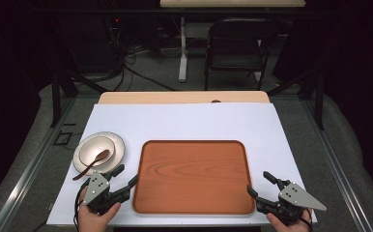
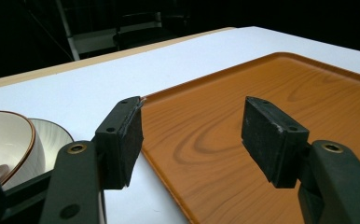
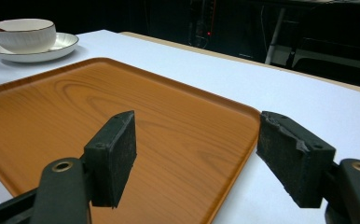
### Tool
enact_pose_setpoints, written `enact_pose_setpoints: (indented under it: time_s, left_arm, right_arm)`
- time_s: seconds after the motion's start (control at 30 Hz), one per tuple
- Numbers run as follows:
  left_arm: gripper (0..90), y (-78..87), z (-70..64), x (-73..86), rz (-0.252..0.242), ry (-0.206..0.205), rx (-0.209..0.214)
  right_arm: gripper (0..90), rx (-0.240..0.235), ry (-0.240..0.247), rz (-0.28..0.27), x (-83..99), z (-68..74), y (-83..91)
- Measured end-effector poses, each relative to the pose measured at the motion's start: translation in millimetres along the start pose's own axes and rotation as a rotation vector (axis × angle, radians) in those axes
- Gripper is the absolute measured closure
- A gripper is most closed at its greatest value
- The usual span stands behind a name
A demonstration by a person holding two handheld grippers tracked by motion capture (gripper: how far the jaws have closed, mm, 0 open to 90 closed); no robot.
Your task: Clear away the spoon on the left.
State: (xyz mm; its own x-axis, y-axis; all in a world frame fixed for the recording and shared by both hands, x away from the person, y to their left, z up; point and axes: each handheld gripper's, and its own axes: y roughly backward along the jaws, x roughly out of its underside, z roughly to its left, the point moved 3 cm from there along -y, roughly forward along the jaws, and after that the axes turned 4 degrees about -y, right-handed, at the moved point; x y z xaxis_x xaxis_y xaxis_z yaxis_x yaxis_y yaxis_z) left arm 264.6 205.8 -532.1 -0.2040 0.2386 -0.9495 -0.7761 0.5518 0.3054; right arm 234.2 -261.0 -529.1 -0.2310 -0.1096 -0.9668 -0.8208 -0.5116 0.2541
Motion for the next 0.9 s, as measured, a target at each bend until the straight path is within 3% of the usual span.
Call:
enact_pose_setpoints:
  time_s: [0.43,0.9]
  left_arm:
    - [36.5,1.3,0.0,0.2,0.041,-0.016,-0.044]
    - [53.3,4.9,6.5,3.0,0.096,0.051,-0.070]
  right_arm:
    - [28.0,-0.011,0.006,0.012,0.4,1.3,-1.5]
    - [28.0,-0.009,0.011,0.015,0.8,0.3,-2.2]
